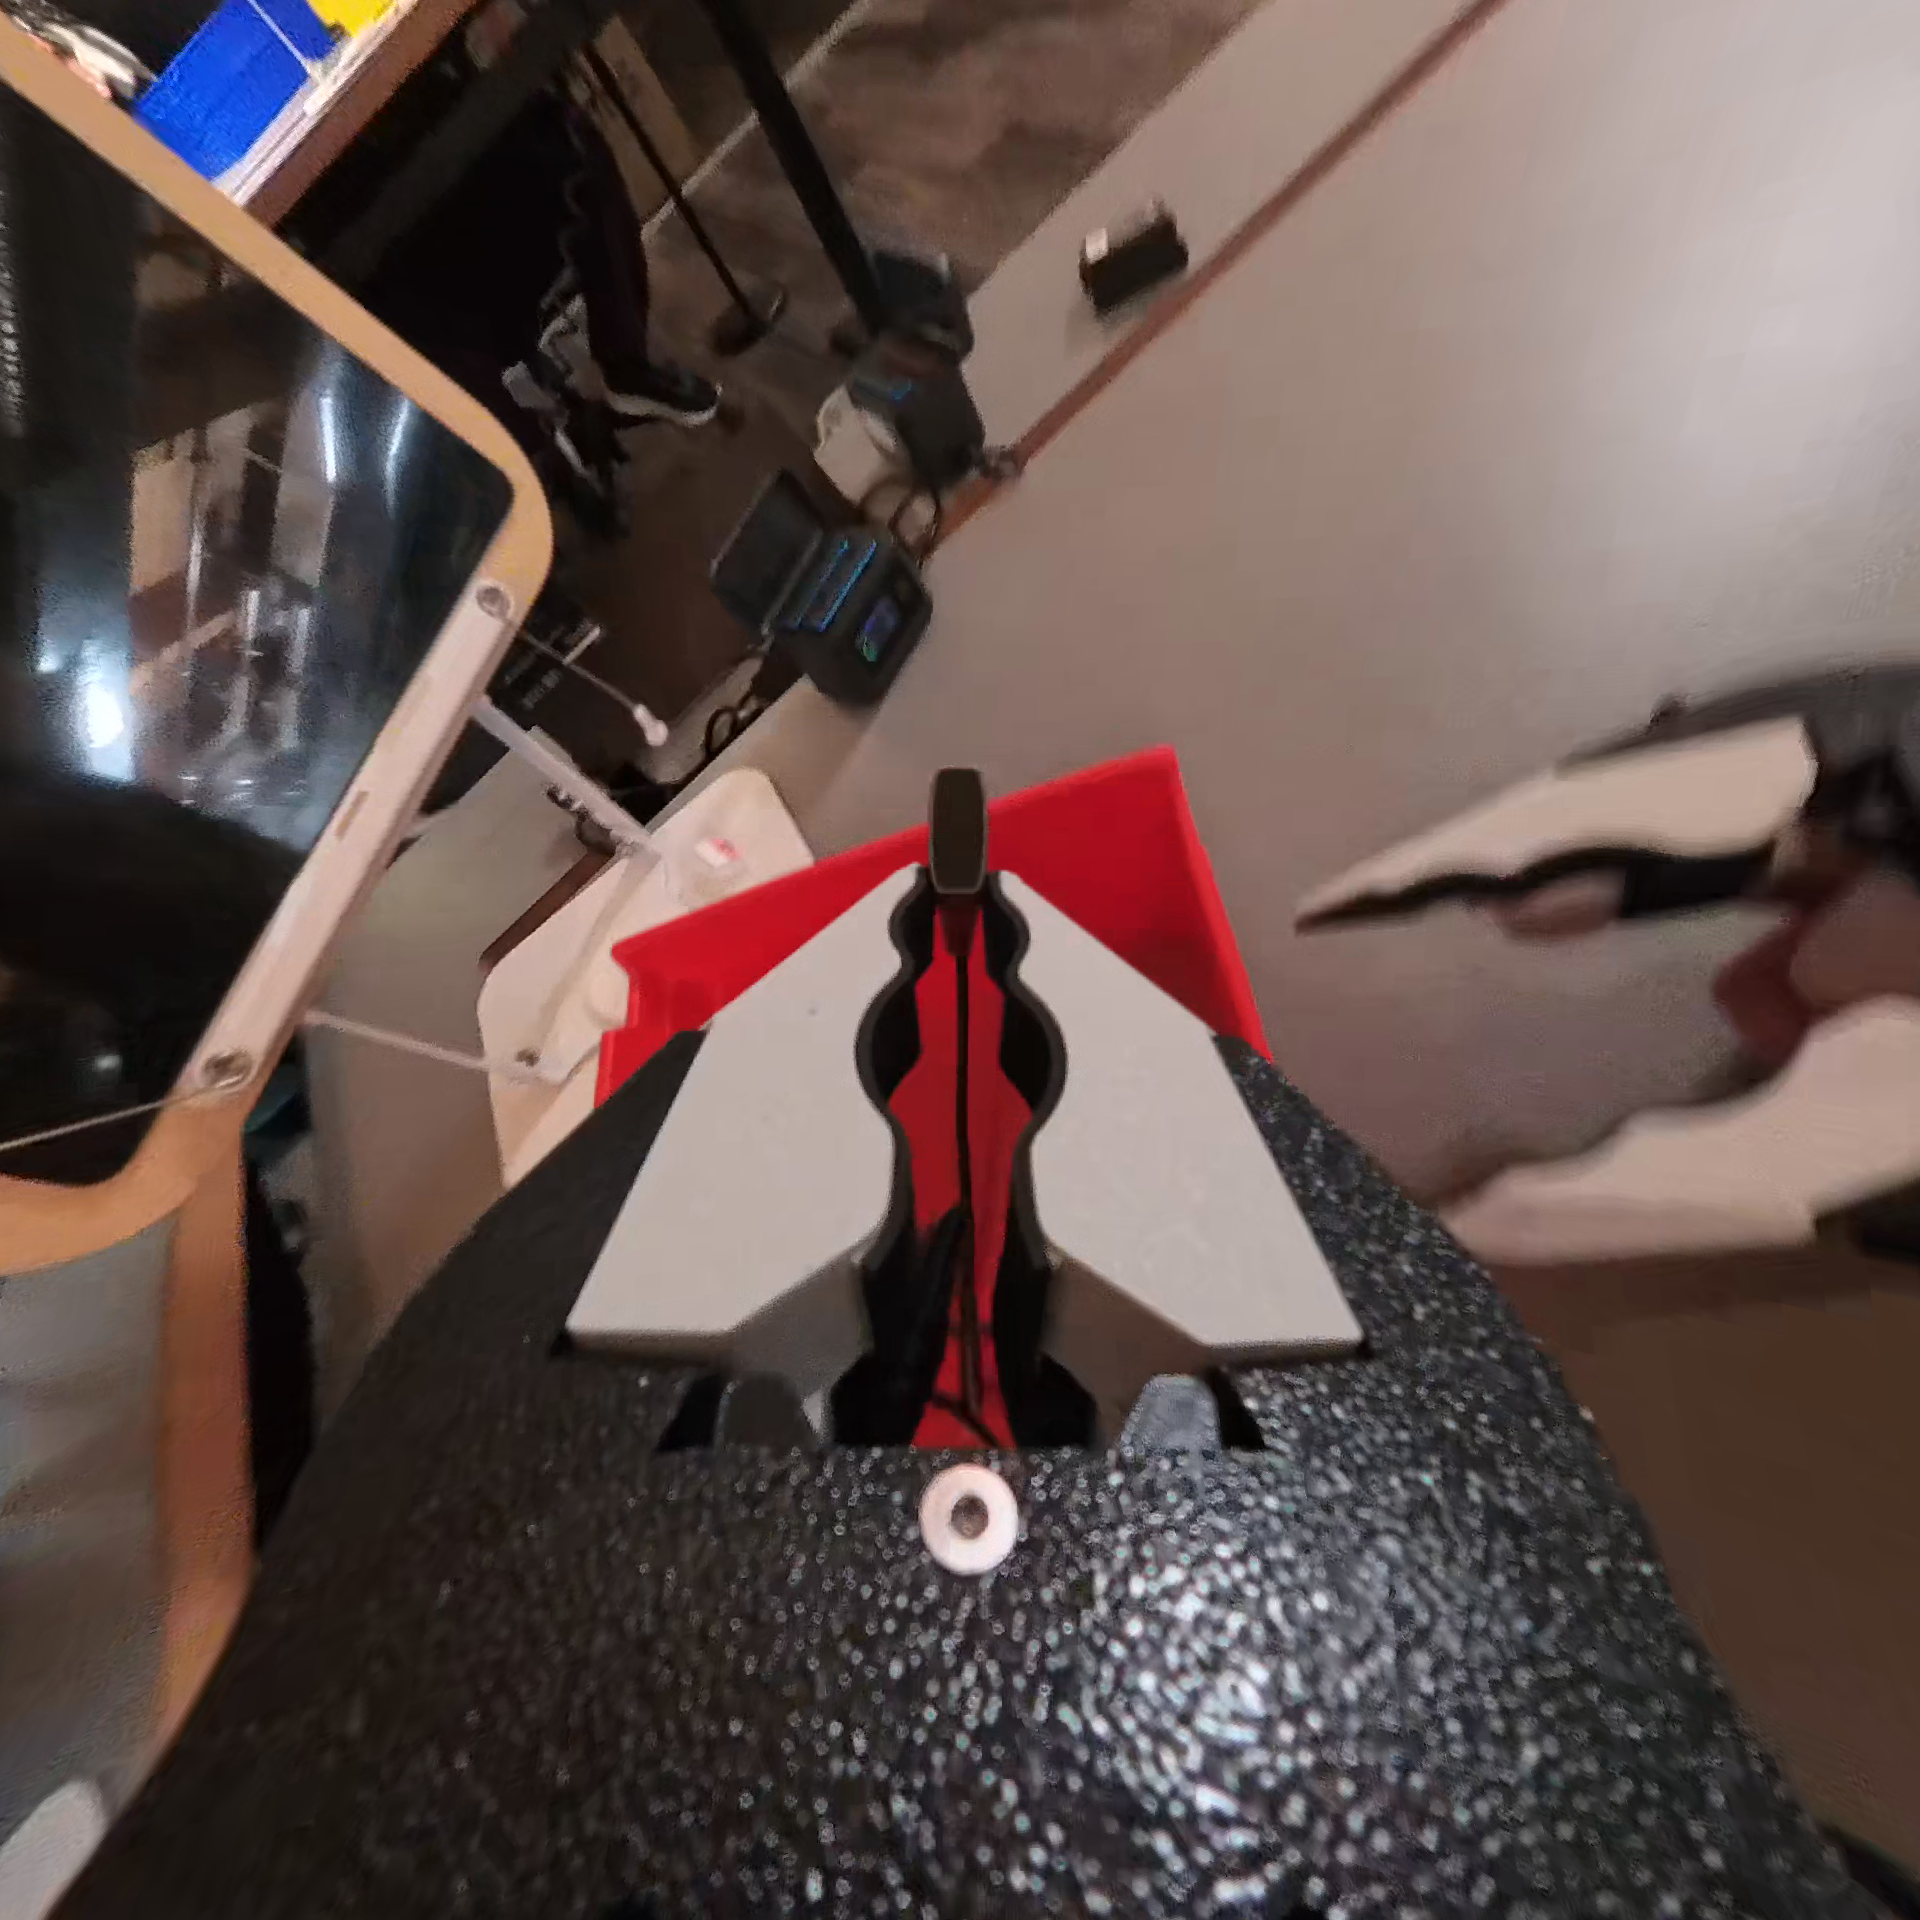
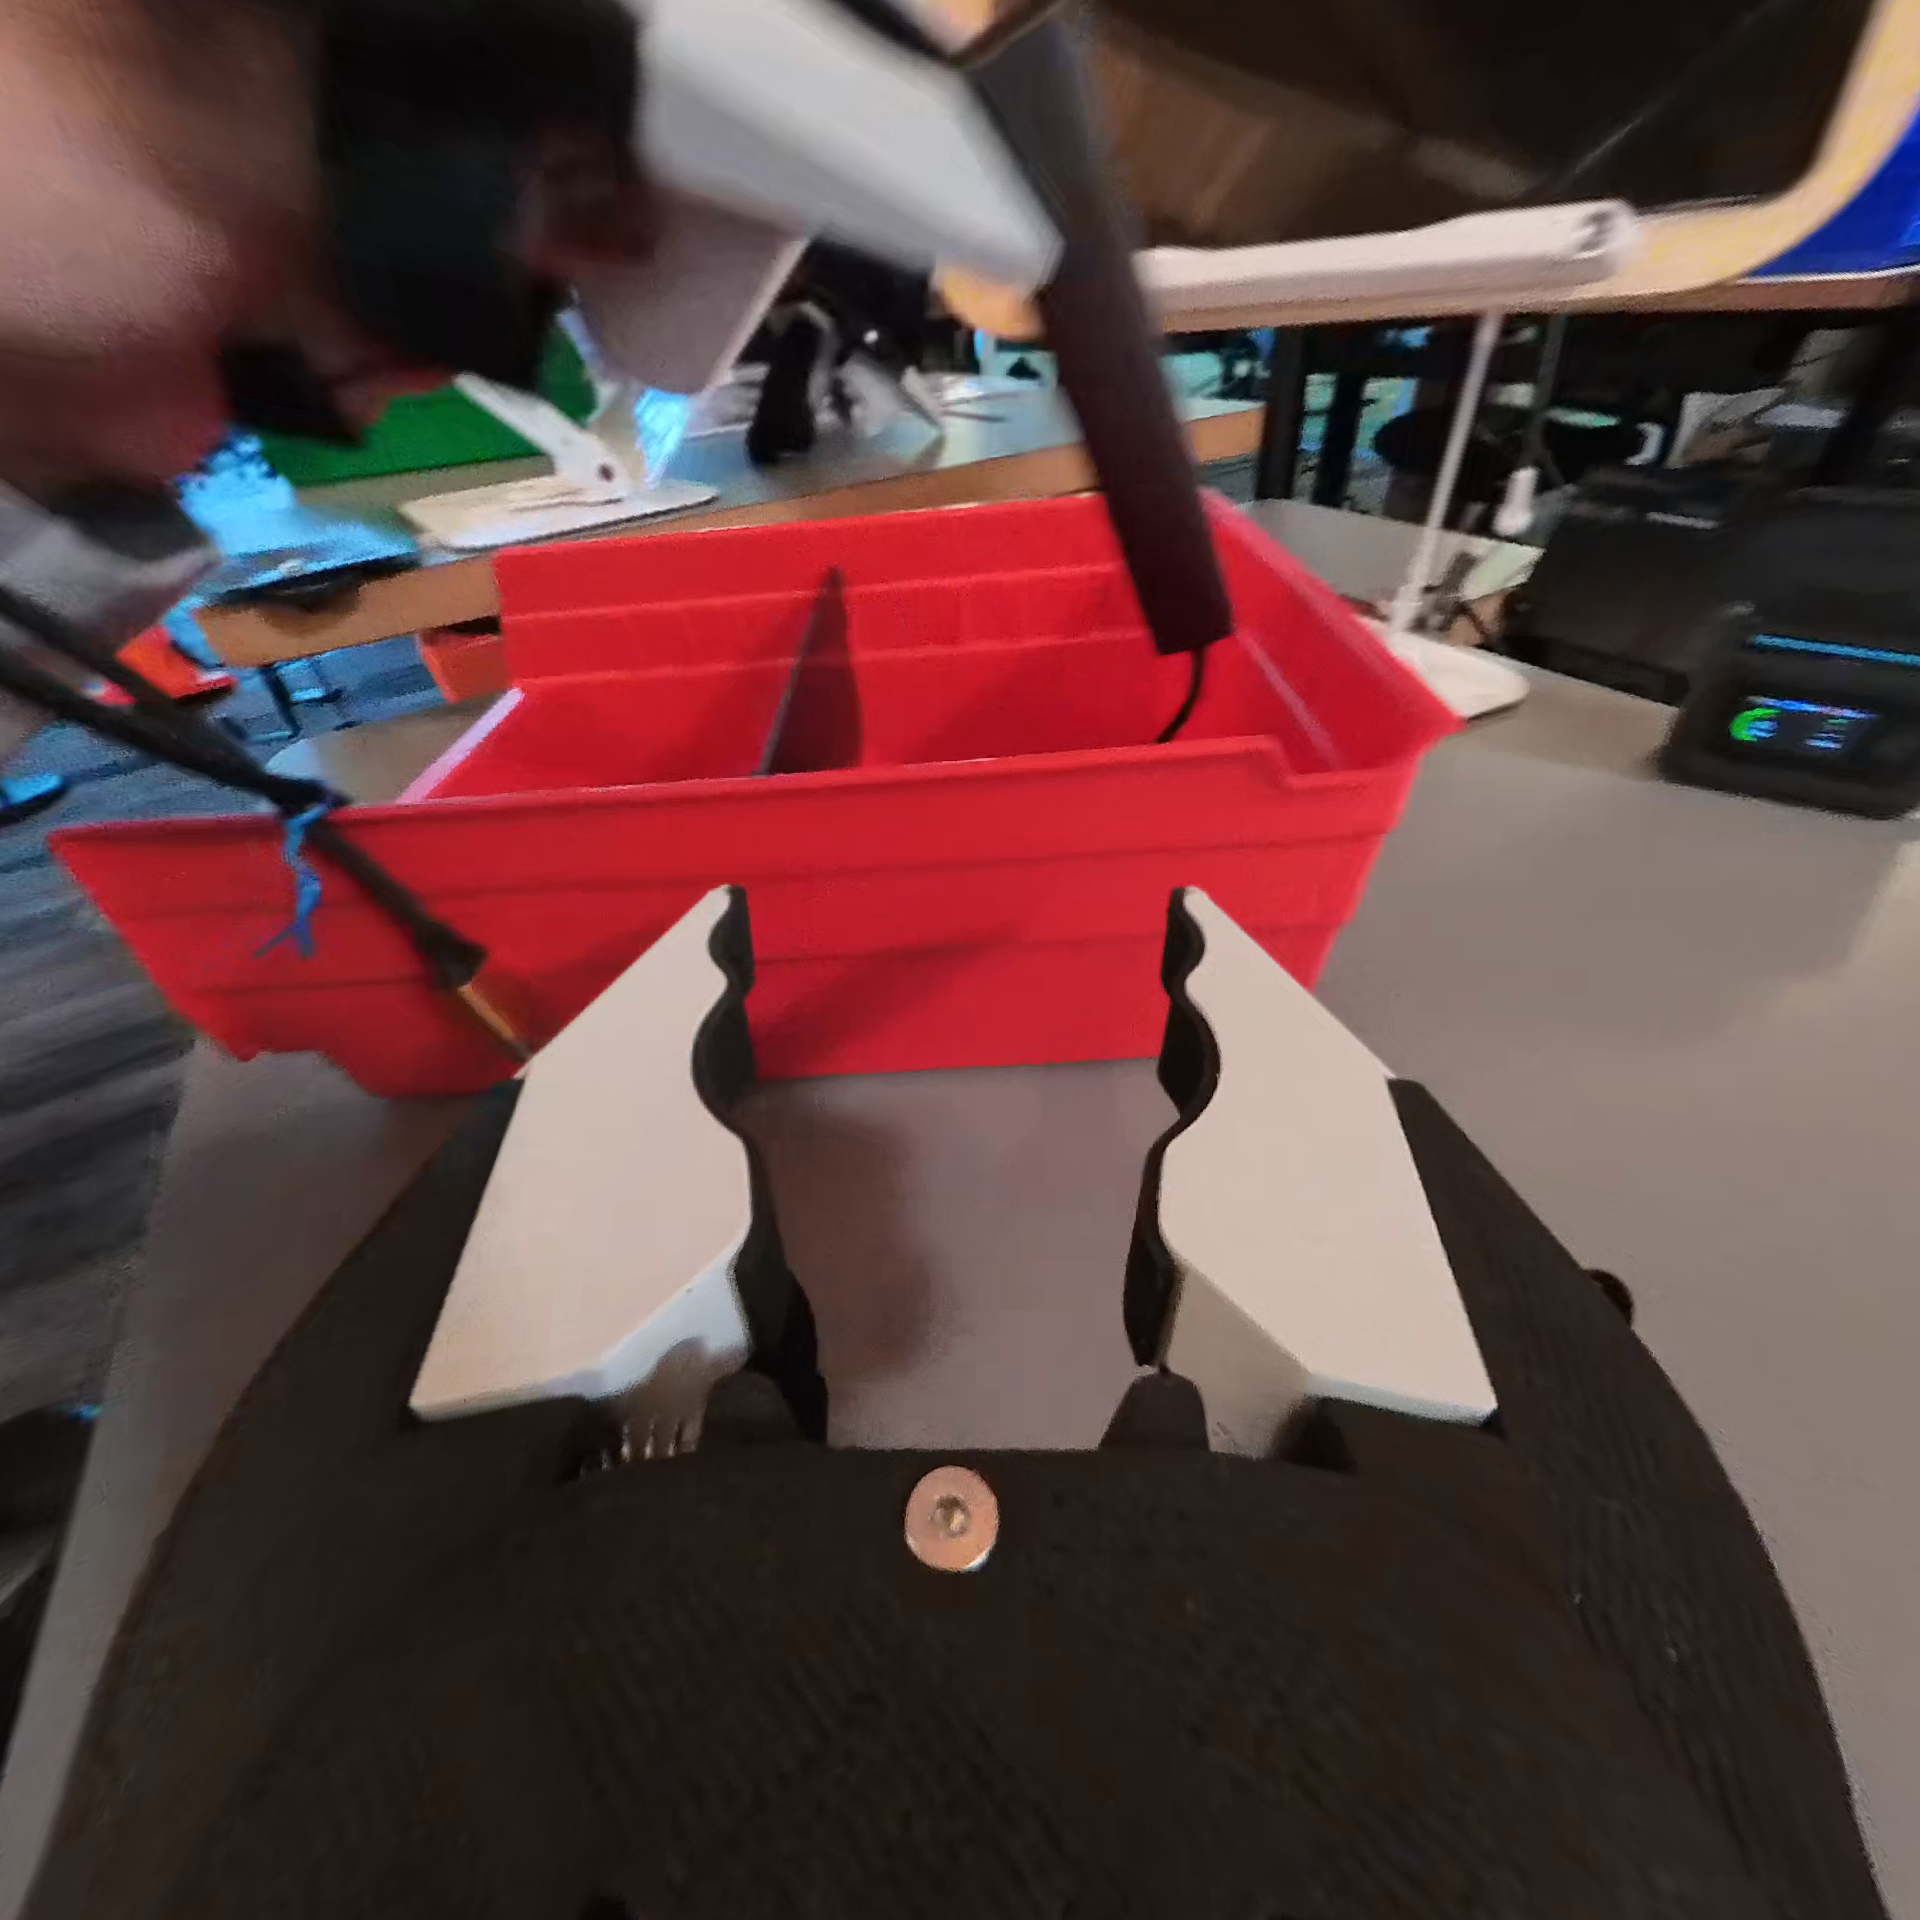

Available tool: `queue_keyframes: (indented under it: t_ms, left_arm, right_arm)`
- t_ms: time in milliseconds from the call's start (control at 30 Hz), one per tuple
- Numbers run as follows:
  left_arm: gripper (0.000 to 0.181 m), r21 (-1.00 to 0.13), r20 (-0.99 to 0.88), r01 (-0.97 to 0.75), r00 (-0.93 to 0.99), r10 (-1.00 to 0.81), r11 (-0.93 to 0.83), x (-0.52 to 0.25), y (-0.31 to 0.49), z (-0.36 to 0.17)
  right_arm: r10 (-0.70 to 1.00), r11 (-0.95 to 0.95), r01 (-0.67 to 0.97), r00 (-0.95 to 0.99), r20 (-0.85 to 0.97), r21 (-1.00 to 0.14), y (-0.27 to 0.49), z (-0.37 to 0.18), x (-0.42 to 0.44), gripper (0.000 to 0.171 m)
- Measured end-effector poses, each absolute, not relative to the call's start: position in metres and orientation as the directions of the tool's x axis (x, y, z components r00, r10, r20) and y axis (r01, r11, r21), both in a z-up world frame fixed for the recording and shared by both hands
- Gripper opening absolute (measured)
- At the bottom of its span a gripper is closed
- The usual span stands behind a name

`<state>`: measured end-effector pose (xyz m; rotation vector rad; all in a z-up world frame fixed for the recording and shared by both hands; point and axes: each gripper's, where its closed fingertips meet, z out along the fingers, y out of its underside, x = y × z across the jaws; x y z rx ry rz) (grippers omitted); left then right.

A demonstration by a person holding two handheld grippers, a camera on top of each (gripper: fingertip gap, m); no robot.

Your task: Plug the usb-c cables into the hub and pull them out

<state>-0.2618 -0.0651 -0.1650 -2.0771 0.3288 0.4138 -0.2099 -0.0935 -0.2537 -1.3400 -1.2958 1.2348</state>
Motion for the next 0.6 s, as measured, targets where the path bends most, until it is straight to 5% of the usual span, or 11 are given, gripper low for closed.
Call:
queue_keyframes:
  t_ms: [133,267,600]
  left_arm:
    - [0.007,-0.86,-0.294,-0.294,0.954,-0.068,-0.417,-0.269,-0.049,-0.151]
    - [0.007,-0.948,-0.181,-0.185,0.983,-0.04,-0.259,-0.275,-0.047,-0.131]
    - [0.007,-0.984,-0.098,-0.117,0.985,-0.139,-0.136,-0.261,-0.054,-0.106]
  right_arm:
    - [0.999,0.0,0.129,-0.035,-0.004,-0.992,-0.101,-0.253,-0.212,0.083]
    - [0.992,-0.118,0.121,-0.024,-0.122,-0.986,-0.089,-0.253,-0.211,0.08]
    - [0.992,-0.124,0.156,0.014,-0.123,-0.98,-0.067,-0.257,-0.221,0.079]
